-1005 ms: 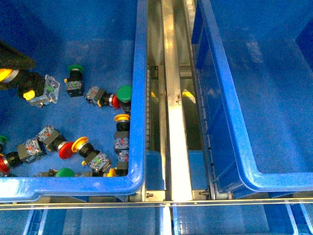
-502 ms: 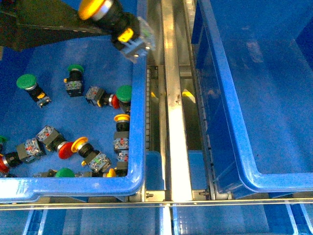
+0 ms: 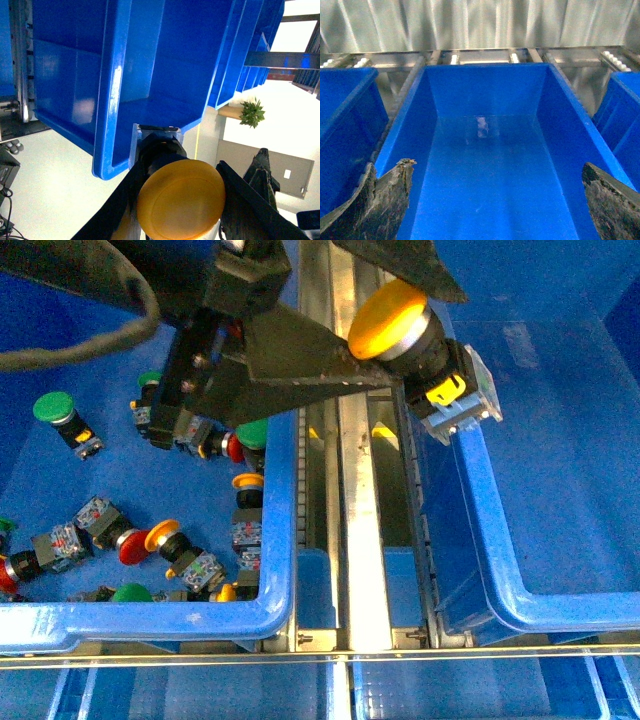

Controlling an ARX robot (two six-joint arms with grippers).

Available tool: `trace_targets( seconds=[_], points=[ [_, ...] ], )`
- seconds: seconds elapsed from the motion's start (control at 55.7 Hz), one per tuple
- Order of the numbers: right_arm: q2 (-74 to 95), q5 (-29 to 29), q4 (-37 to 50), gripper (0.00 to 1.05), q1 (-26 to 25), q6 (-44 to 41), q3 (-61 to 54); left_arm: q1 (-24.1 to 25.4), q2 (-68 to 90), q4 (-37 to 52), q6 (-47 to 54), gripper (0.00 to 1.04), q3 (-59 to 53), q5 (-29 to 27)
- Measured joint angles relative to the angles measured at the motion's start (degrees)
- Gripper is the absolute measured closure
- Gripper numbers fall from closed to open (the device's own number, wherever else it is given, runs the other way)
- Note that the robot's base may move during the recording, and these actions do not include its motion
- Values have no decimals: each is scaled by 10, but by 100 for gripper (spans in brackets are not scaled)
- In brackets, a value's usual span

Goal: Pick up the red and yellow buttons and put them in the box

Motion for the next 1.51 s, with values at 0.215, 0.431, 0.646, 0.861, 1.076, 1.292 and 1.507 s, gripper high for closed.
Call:
trace_targets(
  seconds=[0.215,0.431,0.646,0.861,1.076,1.292,1.507],
  points=[
    [0,0,0,6,0,0,0,-23,37,46,-27,71,20,-9],
    [254,155,-44,6,67,62,75,-41,45,45,-24,71,28,-30],
    [516,-29,200,6,84,-52,125,-46,45,39,-21,71,31,-50],
    [642,-155,244,6,123,-173,167,-46,48,42,-20,71,40,-58],
    [661,-206,233,6,171,-256,185,-46,52,43,-20,71,40,-64],
    [748,-202,316,6,183,-288,227,-45,52,46,-20,71,41,-65],
    [797,-204,344,6,191,-300,254,-45,53,46,-18,71,48,-64]
  ],
)
